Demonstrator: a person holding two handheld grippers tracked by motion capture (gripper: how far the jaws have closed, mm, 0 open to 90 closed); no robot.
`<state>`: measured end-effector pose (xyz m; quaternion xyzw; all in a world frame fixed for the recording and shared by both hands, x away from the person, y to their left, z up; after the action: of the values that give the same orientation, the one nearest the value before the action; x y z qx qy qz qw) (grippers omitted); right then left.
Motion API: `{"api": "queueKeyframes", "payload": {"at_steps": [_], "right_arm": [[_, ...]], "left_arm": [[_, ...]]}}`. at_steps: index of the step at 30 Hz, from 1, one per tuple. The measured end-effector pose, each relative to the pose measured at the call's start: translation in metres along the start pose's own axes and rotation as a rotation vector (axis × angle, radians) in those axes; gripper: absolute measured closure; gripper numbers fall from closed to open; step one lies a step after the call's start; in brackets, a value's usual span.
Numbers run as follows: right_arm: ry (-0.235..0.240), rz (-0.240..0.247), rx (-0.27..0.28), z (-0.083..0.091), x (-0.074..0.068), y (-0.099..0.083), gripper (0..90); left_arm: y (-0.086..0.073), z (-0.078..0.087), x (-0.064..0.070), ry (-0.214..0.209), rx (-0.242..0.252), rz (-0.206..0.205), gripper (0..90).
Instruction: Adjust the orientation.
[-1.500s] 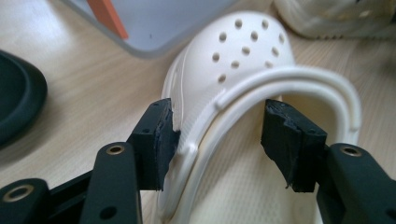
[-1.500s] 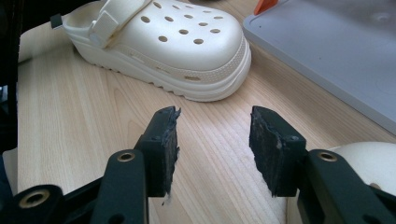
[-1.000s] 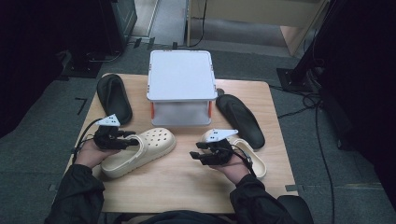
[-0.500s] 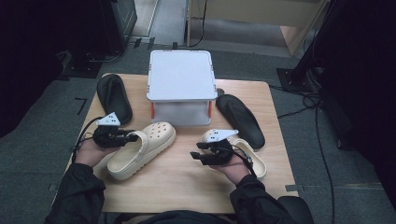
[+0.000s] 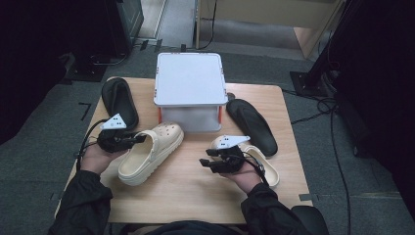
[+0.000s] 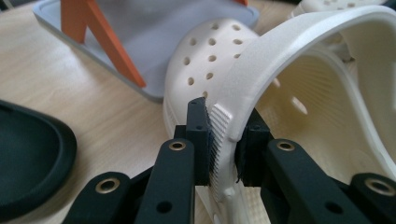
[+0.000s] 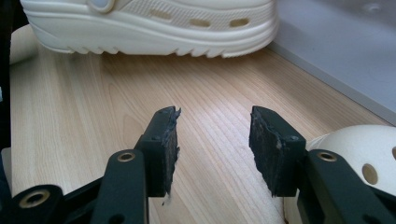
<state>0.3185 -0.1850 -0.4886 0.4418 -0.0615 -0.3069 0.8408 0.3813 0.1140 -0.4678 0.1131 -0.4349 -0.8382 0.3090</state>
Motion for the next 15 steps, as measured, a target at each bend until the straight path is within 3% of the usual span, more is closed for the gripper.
{"api": "queueKeyframes", "payload": {"at_steps": [5,9,15], "right_arm": [[-0.001,0.001,0.002,0.000,0.000,0.000,52.6],[-0.001,0.001,0.003,-0.001,0.001,0.000,52.6],[-0.004,-0.004,-0.007,-0.002,0.001,-0.001,52.7]], "left_arm": [[0.013,0.000,0.003,0.039,0.037,-0.011,79.7],[0.025,-0.007,0.002,0.062,0.067,0.014,79.6],[0.028,-0.029,0.000,0.090,0.035,0.059,79.4]]}}
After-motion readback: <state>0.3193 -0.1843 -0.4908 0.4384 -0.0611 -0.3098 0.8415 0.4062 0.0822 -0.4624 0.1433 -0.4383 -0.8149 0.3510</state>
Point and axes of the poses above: each handheld gripper's, and its own axes: z roughly backward along the jaws, y roughly out of its top, x roughly to its right, the point moved 6 cm from there along -z, roughly forward along the jaws
